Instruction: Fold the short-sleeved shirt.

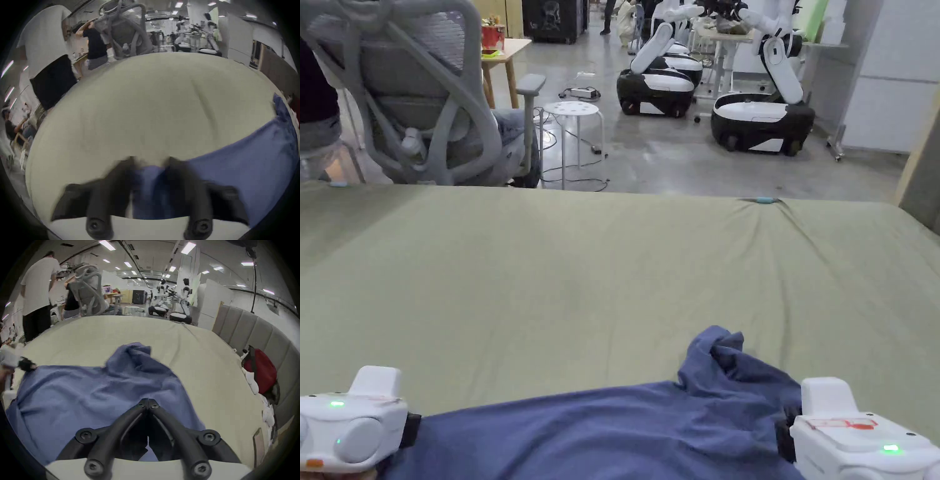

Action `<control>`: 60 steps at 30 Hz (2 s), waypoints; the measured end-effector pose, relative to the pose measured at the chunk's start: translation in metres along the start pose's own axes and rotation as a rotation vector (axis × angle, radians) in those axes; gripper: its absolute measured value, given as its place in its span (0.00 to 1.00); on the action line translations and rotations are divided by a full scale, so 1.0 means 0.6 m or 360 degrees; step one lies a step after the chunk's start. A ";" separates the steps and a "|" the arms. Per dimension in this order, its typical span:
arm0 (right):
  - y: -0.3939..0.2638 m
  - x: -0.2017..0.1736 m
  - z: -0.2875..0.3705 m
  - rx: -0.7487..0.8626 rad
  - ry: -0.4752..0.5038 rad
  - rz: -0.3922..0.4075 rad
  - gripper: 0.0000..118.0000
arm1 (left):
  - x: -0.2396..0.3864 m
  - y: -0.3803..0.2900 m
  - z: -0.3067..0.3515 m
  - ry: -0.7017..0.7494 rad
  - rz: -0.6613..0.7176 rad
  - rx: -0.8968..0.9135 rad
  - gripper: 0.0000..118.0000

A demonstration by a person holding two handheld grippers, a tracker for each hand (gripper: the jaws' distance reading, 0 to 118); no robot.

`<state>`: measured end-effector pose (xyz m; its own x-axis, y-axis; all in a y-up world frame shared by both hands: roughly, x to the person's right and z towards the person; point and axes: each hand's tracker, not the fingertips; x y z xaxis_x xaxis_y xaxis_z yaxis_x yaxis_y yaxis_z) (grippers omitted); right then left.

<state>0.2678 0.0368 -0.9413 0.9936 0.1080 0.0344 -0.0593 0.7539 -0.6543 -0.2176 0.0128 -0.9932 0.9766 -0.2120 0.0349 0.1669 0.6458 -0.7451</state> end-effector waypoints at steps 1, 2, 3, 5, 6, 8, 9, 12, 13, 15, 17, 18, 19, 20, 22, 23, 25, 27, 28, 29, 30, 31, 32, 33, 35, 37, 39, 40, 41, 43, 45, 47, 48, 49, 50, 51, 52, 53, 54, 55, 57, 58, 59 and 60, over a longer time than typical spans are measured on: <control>0.015 0.011 -0.025 -0.0014 -0.0005 -0.0012 0.03 | 0.010 -0.001 0.016 0.0082 -0.0070 0.0050 0.00; 0.032 0.020 -0.050 -0.0039 -0.0005 -0.0006 0.14 | 0.008 0.005 0.031 0.0098 -0.0041 0.0117 0.00; 0.045 0.030 -0.072 -0.0030 0.0001 -0.0007 0.42 | 0.005 0.007 0.049 0.0027 0.0029 0.0169 0.00; 0.062 0.042 -0.112 0.0018 -0.0001 -0.0003 0.92 | 0.008 0.008 0.072 0.0028 0.0042 0.0183 0.00; 0.072 0.046 -0.135 -0.0038 -0.0036 0.0023 1.00 | 0.003 0.011 0.074 0.0040 0.0026 0.0190 0.00; 0.078 0.047 -0.171 -0.0100 -0.0068 0.0072 0.91 | 0.005 0.011 0.075 0.0034 0.0027 0.0187 0.00; 0.077 0.048 -0.191 -0.0186 -0.0062 0.0111 0.87 | 0.006 0.011 0.074 0.0029 0.0028 0.0183 0.00; 0.058 0.051 -0.219 -0.0361 0.0127 0.0015 0.57 | 0.005 0.009 0.062 0.0037 0.0026 0.0156 0.00; 0.061 0.054 -0.209 -0.0324 0.0141 -0.0066 0.36 | 0.005 0.006 0.063 0.0037 0.0029 0.0149 0.00; 0.072 0.057 -0.171 -0.0261 0.0094 -0.0022 0.02 | -0.001 0.000 0.062 0.0039 0.0038 0.0134 0.00; 0.071 0.053 -0.130 -0.0223 0.0088 0.0032 0.02 | -0.003 -0.005 0.075 0.0032 0.0055 0.0141 0.00; 0.071 0.057 -0.105 -0.0229 0.0113 0.0033 0.02 | -0.007 -0.007 0.081 0.0035 0.0061 0.0149 0.00; 0.070 0.058 -0.078 -0.0157 0.0092 0.0057 0.02 | -0.007 -0.008 0.093 0.0040 0.0061 0.0163 0.00; 0.072 0.058 -0.047 -0.0078 0.0028 0.0088 0.02 | -0.008 -0.011 0.111 0.0043 0.0069 0.0182 0.00; 0.066 0.067 0.024 -0.0007 0.0038 0.0066 0.02 | -0.012 -0.019 0.150 0.0034 0.0075 0.0221 0.00; 0.061 0.068 0.062 0.0043 0.0020 0.0077 0.02 | -0.014 -0.024 0.173 0.0038 0.0073 0.0250 0.00; 0.041 0.070 0.139 0.0159 -0.0011 0.0125 0.02 | -0.021 -0.040 0.222 0.0033 0.0096 0.0318 0.00; 0.008 0.078 0.204 0.0199 -0.0031 0.0143 0.02 | -0.030 -0.066 0.271 0.0025 0.0104 0.0365 0.00; -0.009 0.082 0.229 0.0202 -0.0039 0.0136 0.02 | -0.032 -0.080 0.292 0.0018 0.0103 0.0382 0.00; -0.030 0.087 0.256 0.0206 -0.0054 0.0126 0.02 | -0.035 -0.098 0.313 0.0005 0.0105 0.0392 0.00; -0.049 0.091 0.275 0.0205 -0.0059 0.0122 0.02 | -0.036 -0.114 0.329 -0.0008 0.0105 0.0397 0.00; -0.074 0.093 0.296 0.0199 -0.0074 0.0115 0.02 | -0.037 -0.134 0.345 -0.0027 0.0099 0.0395 0.00; -0.097 0.097 0.311 0.0187 -0.0079 0.0110 0.02 | -0.037 -0.157 0.358 -0.0046 0.0102 0.0389 0.00; -0.123 0.100 0.325 0.0170 -0.0071 0.0102 0.02 | -0.038 -0.179 0.367 -0.0072 0.0108 0.0370 0.00; -0.176 0.101 0.349 0.0122 -0.0069 0.0063 0.02 | -0.038 -0.225 0.374 -0.0103 0.0110 0.0306 0.00; -0.221 0.104 0.358 0.0042 -0.0056 -0.0003 0.02 | -0.038 -0.271 0.372 -0.0118 0.0113 0.0235 0.00; -0.264 0.100 0.354 -0.0024 -0.0066 0.0007 0.02 | -0.037 -0.310 0.356 -0.0133 0.0144 0.0157 0.00; -0.280 0.099 0.346 -0.0073 -0.0079 0.0018 0.02 | -0.034 -0.324 0.350 -0.0125 0.0151 0.0140 0.00; -0.294 0.097 0.339 -0.0106 -0.0073 0.0004 0.03 | -0.030 -0.336 0.344 -0.0124 0.0149 0.0123 0.01; -0.304 0.096 0.334 -0.0131 -0.0044 -0.0030 0.11 | -0.020 -0.347 0.341 -0.0088 0.0123 0.0134 0.23; -0.296 0.085 0.342 -0.0133 -0.0038 -0.0004 0.57 | -0.010 -0.345 0.352 0.0095 0.0033 0.0176 0.74; -0.272 0.062 0.373 0.0017 -0.0085 0.0137 0.89 | 0.002 -0.329 0.381 0.0204 -0.0030 0.0278 0.86; -0.257 0.058 0.386 0.0095 -0.0070 0.0140 0.93 | 0.008 -0.320 0.397 0.0196 -0.0015 0.0360 0.85; -0.239 0.044 0.399 0.0159 -0.0041 0.0115 0.93 | 0.017 -0.307 0.411 0.0170 0.0020 0.0436 0.85; -0.221 0.027 0.409 0.0228 0.0006 0.0082 0.93 | 0.029 -0.292 0.426 0.0131 0.0049 0.0492 0.85; -0.206 0.009 0.415 0.0288 0.0038 0.0061 0.93 | 0.044 -0.278 0.435 0.0087 0.0065 0.0544 0.85; -0.194 -0.009 0.419 0.0343 0.0050 0.0045 0.93 | 0.060 -0.266 0.440 0.0051 0.0083 0.0589 0.85; -0.183 -0.031 0.415 0.0383 0.0086 0.0033 0.93 | 0.079 -0.253 0.444 0.0020 0.0107 0.0647 0.85; -0.177 -0.051 0.409 0.0403 0.0109 0.0025 0.92 | 0.090 -0.249 0.421 -0.0006 0.0132 0.0693 0.85; -0.172 -0.072 0.403 0.0394 0.0109 0.0025 0.90 | 0.109 -0.240 0.422 -0.0054 0.0146 0.0723 0.85; -0.174 -0.109 0.388 0.0447 0.0106 0.0020 0.70 | 0.144 -0.229 0.425 -0.0119 0.0125 0.0768 0.73; -0.177 -0.123 0.382 0.0465 0.0096 0.0028 0.54 | 0.162 -0.233 0.427 -0.0113 0.0085 0.0778 0.61; -0.179 -0.135 0.376 0.0453 0.0077 0.0044 0.33 | 0.173 -0.234 0.426 -0.0105 0.0033 0.0782 0.39; -0.183 -0.141 0.373 0.0443 0.0071 0.0041 0.09 | 0.179 -0.236 0.423 -0.0093 -0.0009 0.0772 0.07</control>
<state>0.1688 0.0900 -0.7031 0.9943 0.1055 -0.0165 -0.1026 0.9010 -0.4214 -0.1021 0.0850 -0.7150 0.9792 -0.1836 0.0859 0.2021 0.9151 -0.3488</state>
